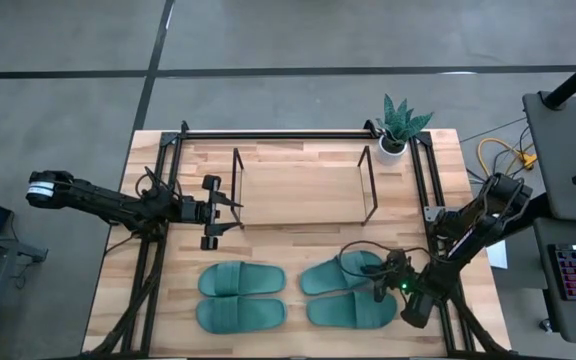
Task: Pick and place slides into the shelf
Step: Put the green slipper on the shelf
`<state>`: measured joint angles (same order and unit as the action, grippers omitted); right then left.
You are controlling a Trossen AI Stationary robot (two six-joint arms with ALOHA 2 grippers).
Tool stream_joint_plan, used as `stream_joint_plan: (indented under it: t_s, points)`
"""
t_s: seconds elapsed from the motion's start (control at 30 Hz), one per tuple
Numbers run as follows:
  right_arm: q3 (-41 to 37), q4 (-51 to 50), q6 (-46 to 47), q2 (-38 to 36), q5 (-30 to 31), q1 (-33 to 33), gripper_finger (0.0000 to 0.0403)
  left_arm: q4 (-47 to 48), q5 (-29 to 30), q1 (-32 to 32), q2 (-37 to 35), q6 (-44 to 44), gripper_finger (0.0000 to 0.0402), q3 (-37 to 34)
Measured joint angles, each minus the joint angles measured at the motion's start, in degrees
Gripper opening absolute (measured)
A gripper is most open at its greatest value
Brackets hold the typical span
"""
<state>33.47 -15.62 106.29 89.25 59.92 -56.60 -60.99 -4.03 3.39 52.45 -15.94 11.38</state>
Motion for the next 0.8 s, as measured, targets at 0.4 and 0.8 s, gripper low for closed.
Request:
stream_joint_plan:
  t_s: [0.4,0.8]
  points:
    - [5.6,-0.3,-26.8,-10.8,2.8,4.7,0.0009,0.0,0.0,0.0,0.0,0.0,0.0178,0.0]
    - [18.0,-0.1,-60.8,-16.3,3.4,11.3,0.0009,-0.5,0.0,0.0,1.2,-6.9,0.0178,0.0]
